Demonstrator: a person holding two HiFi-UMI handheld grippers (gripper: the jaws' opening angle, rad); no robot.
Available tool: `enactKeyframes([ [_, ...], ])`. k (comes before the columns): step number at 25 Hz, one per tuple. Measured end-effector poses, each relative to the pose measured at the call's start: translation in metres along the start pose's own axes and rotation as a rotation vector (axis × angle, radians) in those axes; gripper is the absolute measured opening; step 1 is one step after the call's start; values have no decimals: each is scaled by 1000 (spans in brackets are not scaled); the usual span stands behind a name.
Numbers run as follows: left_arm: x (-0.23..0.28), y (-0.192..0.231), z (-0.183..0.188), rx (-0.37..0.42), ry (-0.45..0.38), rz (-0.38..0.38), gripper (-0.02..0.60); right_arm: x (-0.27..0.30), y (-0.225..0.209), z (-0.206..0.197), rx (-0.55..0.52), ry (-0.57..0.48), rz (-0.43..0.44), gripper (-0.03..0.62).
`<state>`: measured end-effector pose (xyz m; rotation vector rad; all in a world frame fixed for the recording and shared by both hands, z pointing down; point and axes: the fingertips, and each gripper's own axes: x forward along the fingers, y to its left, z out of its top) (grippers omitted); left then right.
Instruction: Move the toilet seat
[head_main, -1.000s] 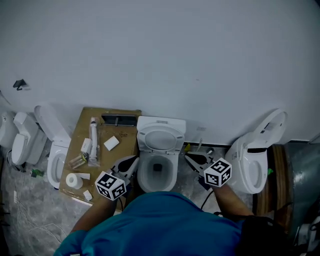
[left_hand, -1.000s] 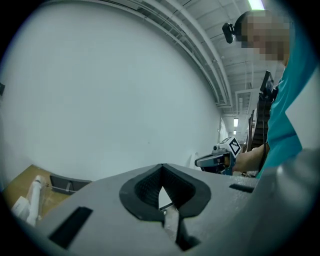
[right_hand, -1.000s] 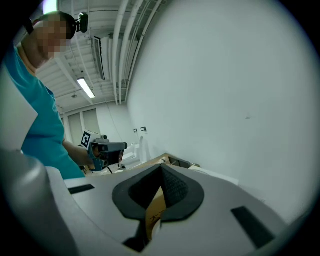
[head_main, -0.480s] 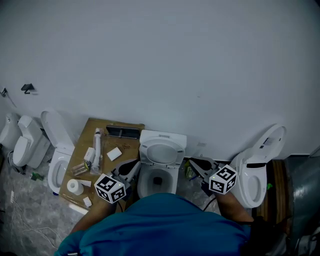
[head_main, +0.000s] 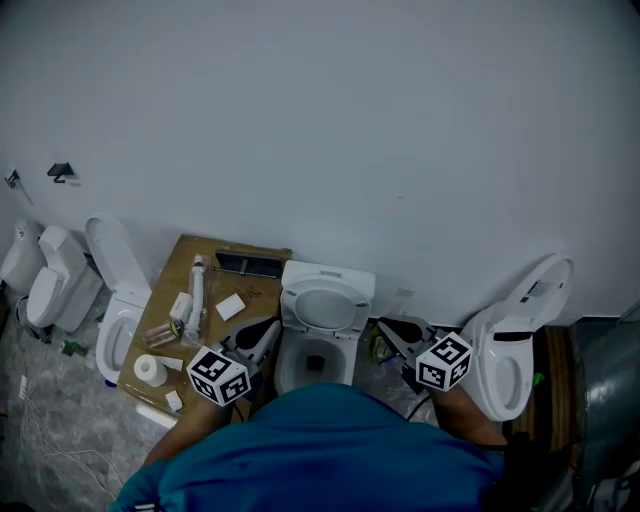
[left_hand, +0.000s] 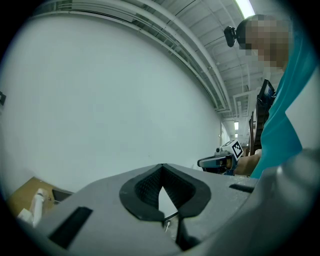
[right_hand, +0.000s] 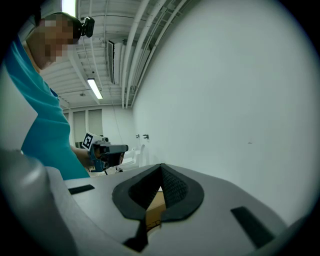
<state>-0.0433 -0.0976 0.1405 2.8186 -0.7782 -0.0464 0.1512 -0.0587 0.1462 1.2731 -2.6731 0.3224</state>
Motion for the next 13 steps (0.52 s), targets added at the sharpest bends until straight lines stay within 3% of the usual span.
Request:
enactKeyframes([
  [13, 0, -2, -5, -20, 3, -1, 3, 3, 4, -8, -9, 13, 18, -2],
])
